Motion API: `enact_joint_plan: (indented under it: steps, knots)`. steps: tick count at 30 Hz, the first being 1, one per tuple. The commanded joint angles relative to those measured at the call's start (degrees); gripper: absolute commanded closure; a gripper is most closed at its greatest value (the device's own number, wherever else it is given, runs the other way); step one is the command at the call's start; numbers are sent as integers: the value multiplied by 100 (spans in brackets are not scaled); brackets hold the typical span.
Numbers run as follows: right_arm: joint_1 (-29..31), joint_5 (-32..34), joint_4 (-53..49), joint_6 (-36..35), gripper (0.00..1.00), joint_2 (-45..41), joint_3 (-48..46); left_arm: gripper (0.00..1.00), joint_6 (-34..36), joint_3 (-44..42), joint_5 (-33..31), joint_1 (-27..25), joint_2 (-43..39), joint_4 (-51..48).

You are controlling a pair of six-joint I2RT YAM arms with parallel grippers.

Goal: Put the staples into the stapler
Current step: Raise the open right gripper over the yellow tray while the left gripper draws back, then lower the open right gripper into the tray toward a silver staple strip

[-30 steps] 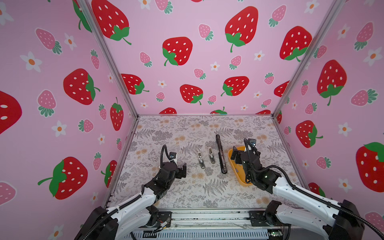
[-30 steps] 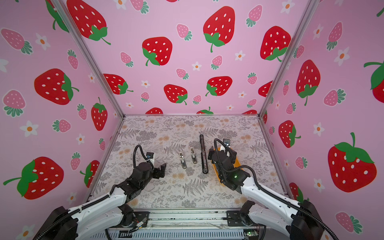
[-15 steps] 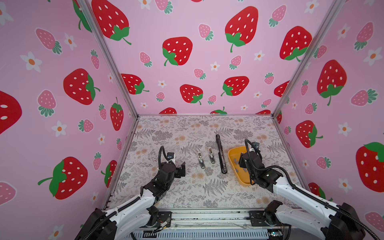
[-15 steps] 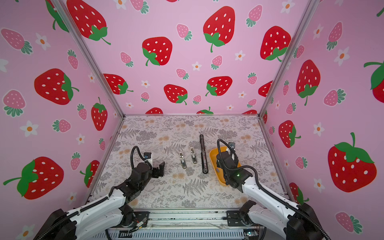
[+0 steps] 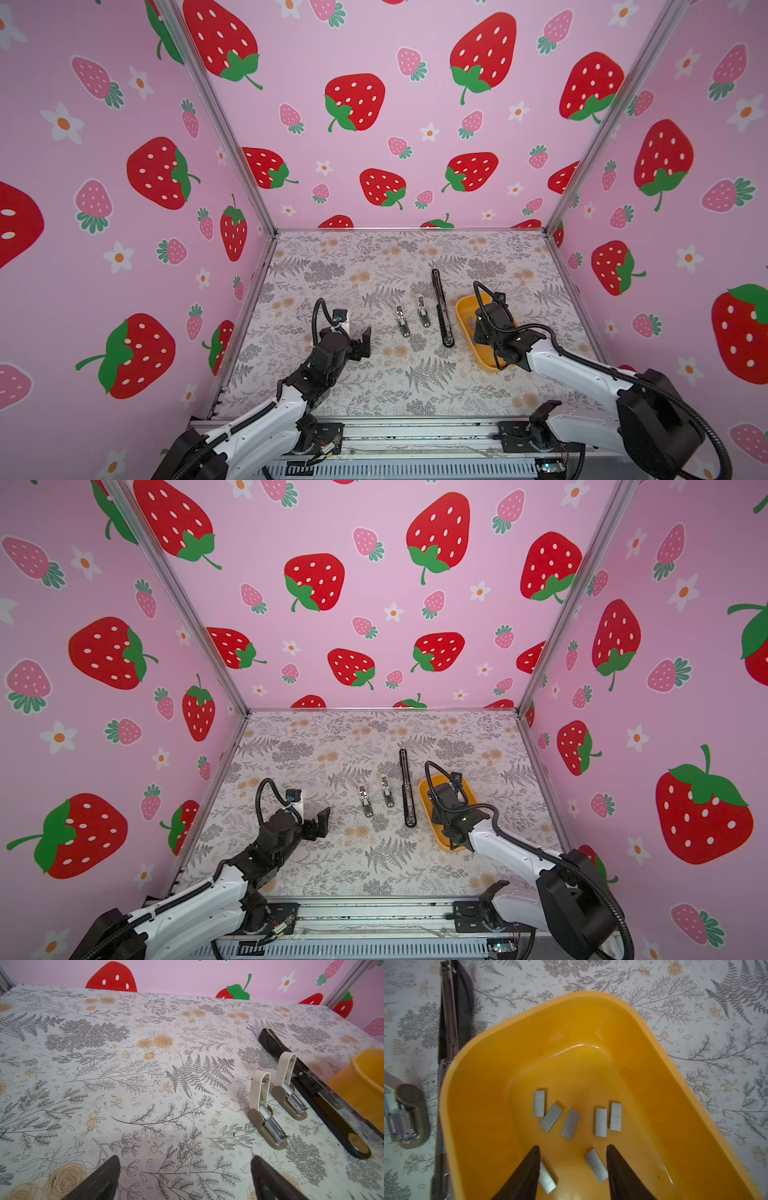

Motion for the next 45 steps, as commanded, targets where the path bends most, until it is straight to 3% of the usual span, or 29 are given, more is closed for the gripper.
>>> enact_joint_plan:
  steps: [1, 19, 27, 34, 40, 45]
  knots:
    - [-236, -149, 8, 117, 47, 180, 189, 1, 35, 19, 40, -18, 9, 191]
    - [-452, -444, 339, -161, 47, 177, 283, 1, 33, 101, -192, -36, 154, 154]
    - [-447, -606, 316, -245, 47, 65, 234, 1, 67, 143, -558, -30, 456, 422]
    - [-427, -1127, 352, -45, 48, -99, 114, 1, -42, 274, -959, -35, 729, 461]
    - [-434, -772, -306, 440, 48, -594, 571, 1, 246, 335, -1182, -10, 942, 838]
    - [-438, -589, -600, 562, 55, -120, 1025, 1, 315, 477, -1374, 11, 1215, 894]
